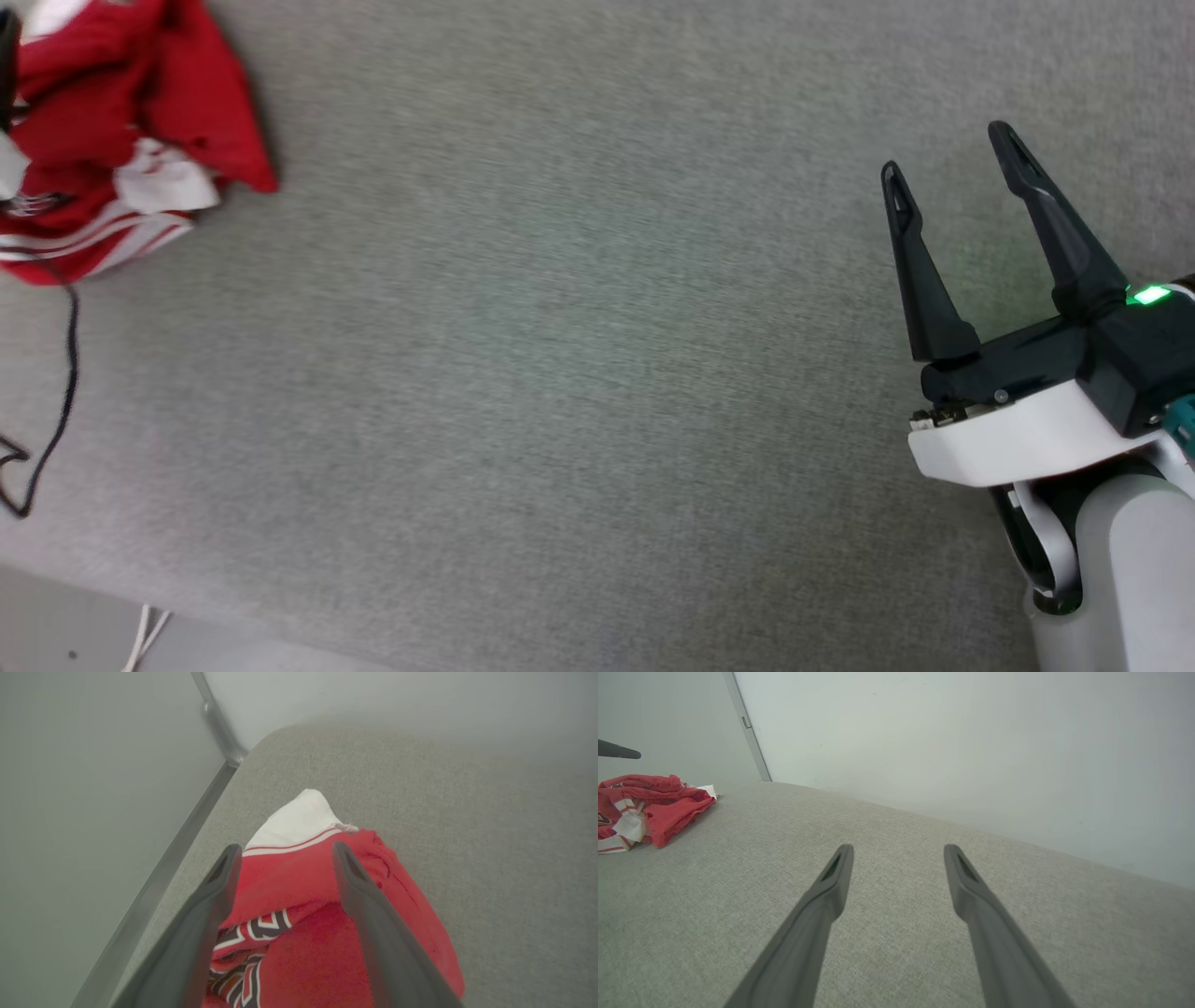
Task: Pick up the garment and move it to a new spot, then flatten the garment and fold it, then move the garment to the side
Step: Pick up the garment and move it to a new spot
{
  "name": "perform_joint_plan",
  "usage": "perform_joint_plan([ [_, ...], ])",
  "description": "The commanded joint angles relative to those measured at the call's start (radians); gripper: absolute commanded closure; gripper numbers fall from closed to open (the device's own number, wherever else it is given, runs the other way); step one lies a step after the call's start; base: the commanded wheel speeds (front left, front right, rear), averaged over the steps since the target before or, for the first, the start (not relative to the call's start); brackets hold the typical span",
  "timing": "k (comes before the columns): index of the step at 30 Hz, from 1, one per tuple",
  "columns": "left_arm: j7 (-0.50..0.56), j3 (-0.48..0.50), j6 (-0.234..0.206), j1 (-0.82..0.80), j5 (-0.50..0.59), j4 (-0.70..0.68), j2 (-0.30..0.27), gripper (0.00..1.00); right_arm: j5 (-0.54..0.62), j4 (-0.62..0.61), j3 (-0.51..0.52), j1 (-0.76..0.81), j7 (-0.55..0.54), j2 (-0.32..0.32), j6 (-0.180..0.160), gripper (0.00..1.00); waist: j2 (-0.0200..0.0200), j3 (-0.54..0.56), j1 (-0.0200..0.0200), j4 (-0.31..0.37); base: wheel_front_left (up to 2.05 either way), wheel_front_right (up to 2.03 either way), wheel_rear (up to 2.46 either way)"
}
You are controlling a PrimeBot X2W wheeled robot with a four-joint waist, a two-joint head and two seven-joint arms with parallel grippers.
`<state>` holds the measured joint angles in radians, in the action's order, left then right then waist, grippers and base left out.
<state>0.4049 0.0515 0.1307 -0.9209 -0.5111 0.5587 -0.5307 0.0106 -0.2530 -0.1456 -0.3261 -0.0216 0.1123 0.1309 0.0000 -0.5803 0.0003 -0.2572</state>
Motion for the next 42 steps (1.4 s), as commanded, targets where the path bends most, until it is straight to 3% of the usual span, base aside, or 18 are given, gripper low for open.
perform_joint_plan([
  [1,0.065,-0.013,-0.001,-0.011,-0.035,0.028,-0.035,0.0,0.009,-0.006,-0.002,-0.023,0.008,-0.005,0.0,0.0,0.0,-0.075,-0.0003,0.067,0.0,0.0,0.0],
  [7,0.252,-0.007,-0.001,-0.015,-0.153,0.142,-0.098,0.0,-0.001,-0.009,-0.008,-0.046,0.017,-0.01,0.0,0.0,0.0,-0.131,-0.0003,0.1,0.0,0.0,0.0],
  [17,0.464,-0.038,-0.05,0.042,-0.192,0.387,-0.06,0.0,-0.026,-0.023,0.001,-0.029,0.001,-0.001,0.0,0.0,0.0,-0.157,-0.0003,0.116,0.0,0.0,0.0],
  [18,0.461,-0.043,-0.048,0.039,-0.189,0.391,-0.057,0.61,-0.029,-0.025,0.001,-0.027,-0.001,-0.001,0.0,0.0,0.0,-0.156,-0.0003,0.115,0.0,0.0,0.0],
  [19,0.441,-0.05,-0.046,0.032,-0.176,0.392,-0.063,1.0,-0.029,-0.025,0.002,-0.027,-0.003,0.0,0.0,0.0,0.0,-0.155,-0.0003,0.115,0.0,0.0,0.0],
  [23,0.343,-0.064,-0.038,0.003,-0.143,0.383,-0.086,1.0,-0.038,-0.019,-0.001,-0.025,-0.002,-0.001,0.0,0.0,0.0,-0.129,-0.0003,0.112,0.0,0.0,0.0],
  [32,-0.037,-0.108,-0.039,-0.095,-0.014,0.359,-0.161,1.0,-0.065,0.024,0.01,0.015,0.031,-0.02,0.0,0.0,0.0,0.021,-0.0003,0.109,0.0,0.0,0.0],
  [42,-0.41,-0.178,-0.026,-0.175,0.078,0.361,-0.113,1.0,-0.106,0.071,0.055,0.103,0.072,-0.051,0.0,0.0,0.0,0.226,-0.0003,0.153,0.0,0.0,0.0],
])
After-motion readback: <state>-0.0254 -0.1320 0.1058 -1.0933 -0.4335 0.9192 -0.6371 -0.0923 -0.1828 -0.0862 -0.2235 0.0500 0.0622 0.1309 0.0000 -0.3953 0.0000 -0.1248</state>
